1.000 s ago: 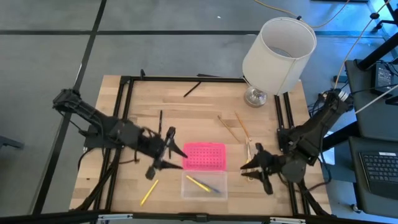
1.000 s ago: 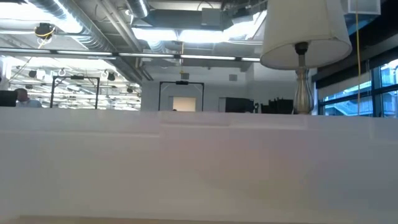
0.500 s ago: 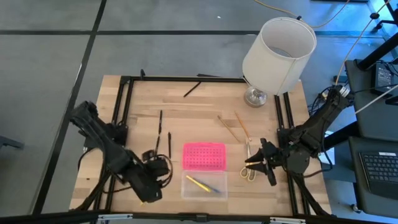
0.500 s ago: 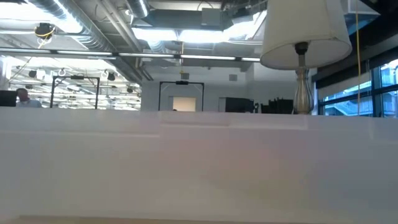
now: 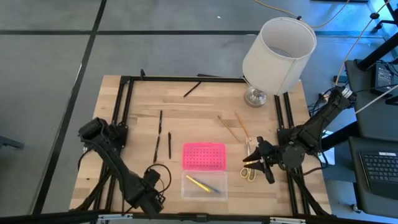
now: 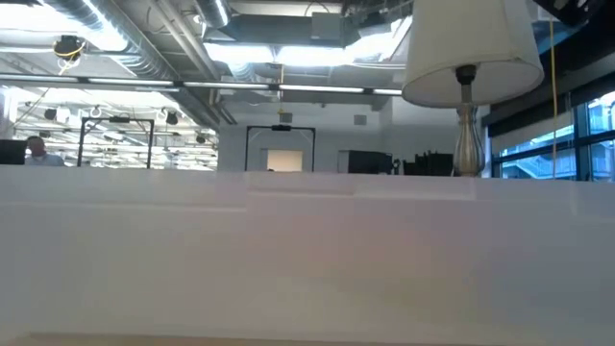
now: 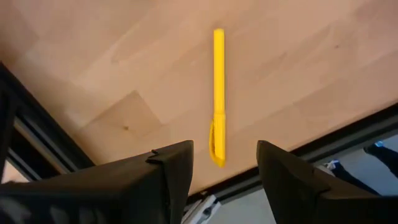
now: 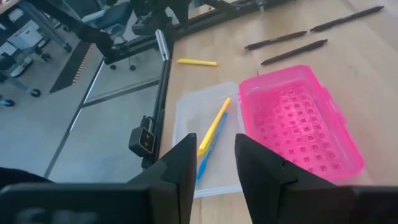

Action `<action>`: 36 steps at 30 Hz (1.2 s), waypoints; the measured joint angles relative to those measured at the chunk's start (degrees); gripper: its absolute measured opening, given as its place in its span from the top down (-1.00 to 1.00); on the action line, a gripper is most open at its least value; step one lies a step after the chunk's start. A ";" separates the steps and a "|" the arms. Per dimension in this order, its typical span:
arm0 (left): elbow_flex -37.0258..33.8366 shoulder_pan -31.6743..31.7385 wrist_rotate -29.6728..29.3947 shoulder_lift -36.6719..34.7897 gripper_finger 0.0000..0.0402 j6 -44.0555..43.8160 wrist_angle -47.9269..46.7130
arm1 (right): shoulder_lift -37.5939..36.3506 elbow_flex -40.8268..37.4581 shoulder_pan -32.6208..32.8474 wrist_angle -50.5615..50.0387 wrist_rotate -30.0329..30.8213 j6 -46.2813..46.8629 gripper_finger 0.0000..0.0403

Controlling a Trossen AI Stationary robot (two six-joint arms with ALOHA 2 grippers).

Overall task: Pick & place school supplies into a supply box
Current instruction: Put the yellow pen into the pink supply box

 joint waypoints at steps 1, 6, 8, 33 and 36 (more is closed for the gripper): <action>0.00 -0.25 0.09 0.09 0.16 -0.16 0.32 | 0.00 0.00 -0.42 0.12 -0.55 -0.26 0.43; 0.00 -0.33 -0.13 0.01 0.16 -1.75 3.10 | 0.00 0.00 -2.10 0.20 -1.55 -0.28 0.43; 0.00 -0.33 -0.19 -0.08 0.16 -3.13 4.95 | 0.00 0.00 -2.55 0.20 -1.57 -0.28 0.43; -16.72 -6.83 -3.32 -4.05 0.16 -13.45 23.62 | 0.00 0.02 -4.90 1.45 -1.61 1.55 0.43; -18.83 -7.14 -2.99 -4.17 0.16 -14.57 25.69 | 0.00 0.02 -4.95 1.89 -1.64 1.53 0.43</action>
